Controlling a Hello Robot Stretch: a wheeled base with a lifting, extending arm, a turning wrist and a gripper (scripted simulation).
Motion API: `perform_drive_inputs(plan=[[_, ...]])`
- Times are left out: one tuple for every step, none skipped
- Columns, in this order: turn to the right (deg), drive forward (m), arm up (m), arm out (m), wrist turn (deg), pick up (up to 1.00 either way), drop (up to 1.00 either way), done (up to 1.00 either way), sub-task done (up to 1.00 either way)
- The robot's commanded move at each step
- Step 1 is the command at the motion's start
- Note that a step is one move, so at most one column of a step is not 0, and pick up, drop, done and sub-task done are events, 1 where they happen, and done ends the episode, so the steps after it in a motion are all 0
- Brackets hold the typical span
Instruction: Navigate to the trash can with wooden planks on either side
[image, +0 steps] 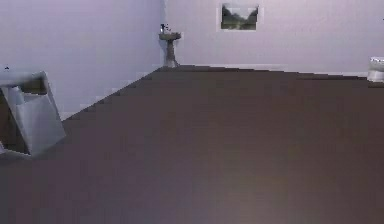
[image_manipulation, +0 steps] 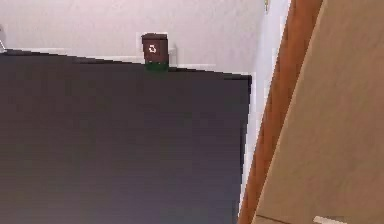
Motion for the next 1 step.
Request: perform_drive_inputs(plan=[[45.0,0.00,0.00,0.00,0.0,0.00,0.00,0.00,0.00]])
